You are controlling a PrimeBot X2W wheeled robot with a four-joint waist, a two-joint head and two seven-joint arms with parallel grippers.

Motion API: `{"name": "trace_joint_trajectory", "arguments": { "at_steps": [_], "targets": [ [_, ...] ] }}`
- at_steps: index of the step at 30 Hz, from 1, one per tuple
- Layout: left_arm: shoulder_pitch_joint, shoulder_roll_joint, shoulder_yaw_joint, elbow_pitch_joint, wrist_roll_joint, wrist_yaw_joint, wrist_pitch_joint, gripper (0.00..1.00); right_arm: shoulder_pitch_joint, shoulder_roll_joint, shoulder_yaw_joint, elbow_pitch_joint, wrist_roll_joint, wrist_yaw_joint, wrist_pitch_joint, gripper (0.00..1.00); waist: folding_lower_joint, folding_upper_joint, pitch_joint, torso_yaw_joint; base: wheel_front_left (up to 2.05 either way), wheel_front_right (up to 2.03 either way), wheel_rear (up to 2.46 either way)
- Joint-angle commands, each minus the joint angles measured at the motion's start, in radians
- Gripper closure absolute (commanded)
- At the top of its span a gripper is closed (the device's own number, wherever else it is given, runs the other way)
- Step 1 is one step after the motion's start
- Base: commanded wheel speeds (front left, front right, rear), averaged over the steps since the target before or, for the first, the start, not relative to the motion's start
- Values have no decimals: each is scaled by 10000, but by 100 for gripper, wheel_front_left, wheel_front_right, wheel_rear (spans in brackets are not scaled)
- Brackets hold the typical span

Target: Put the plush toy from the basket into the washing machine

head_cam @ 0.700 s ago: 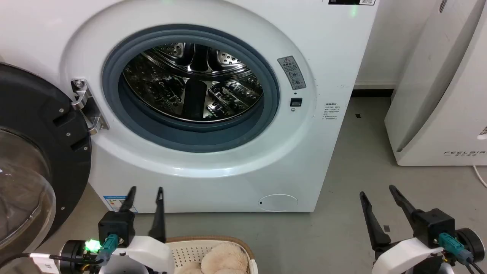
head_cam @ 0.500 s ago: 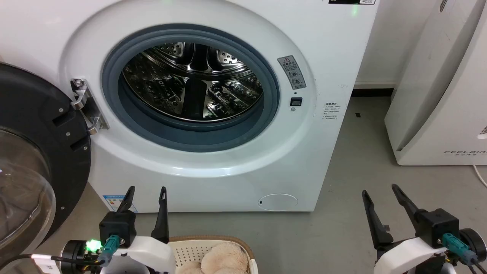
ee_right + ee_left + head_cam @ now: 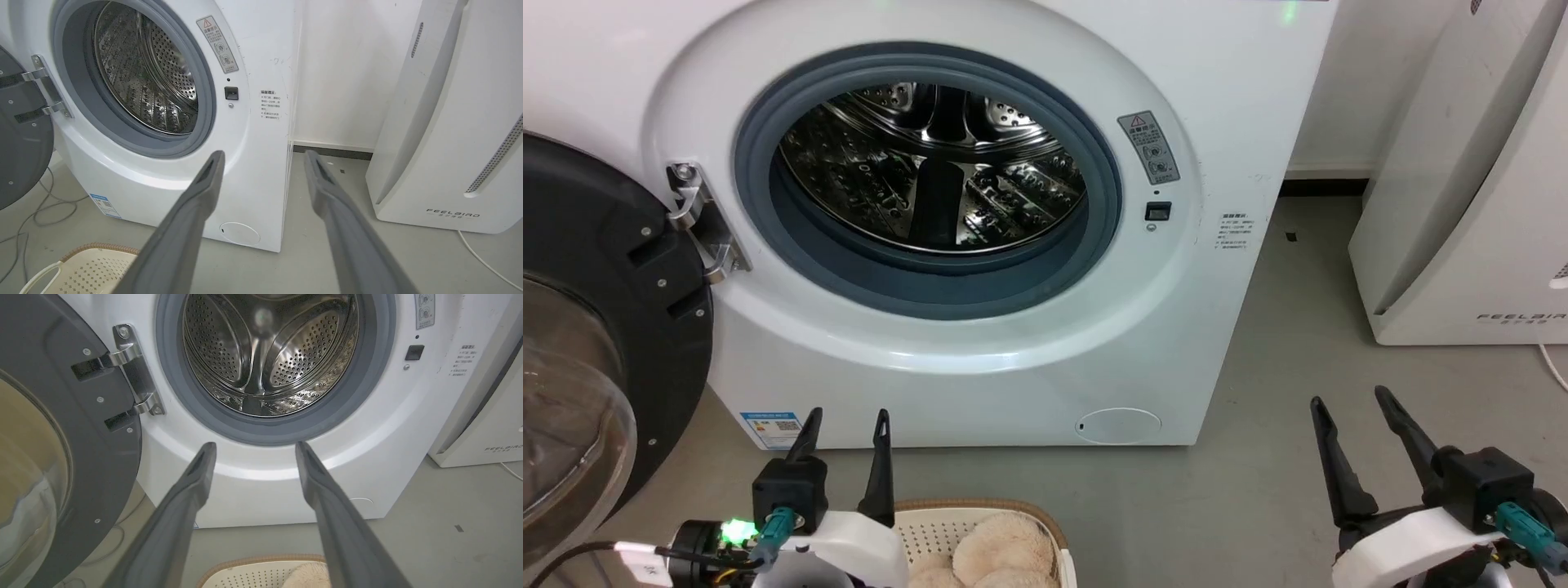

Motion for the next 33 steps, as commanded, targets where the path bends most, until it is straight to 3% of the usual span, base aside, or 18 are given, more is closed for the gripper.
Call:
{"name": "trace_joint_trajectory", "arguments": {
  "at_steps": [1,23,33],
  "targets": [
    [-205,29,-57,188,-40,25,-101,0,-37,0,-36,-98,113,-2,-122,0,0,0,56,-18,0,0,0],
    [-2008,292,-424,3830,-169,-260,-496,0,-783,-1,-247,-533,745,-3,-579,0,0,0,1901,-436,0,0,0],
    [-2998,491,-693,5179,-210,-452,61,0,-1325,-1,-381,-831,1048,-4,-787,0,0,0,3245,-573,0,0,0]
  ]
}}
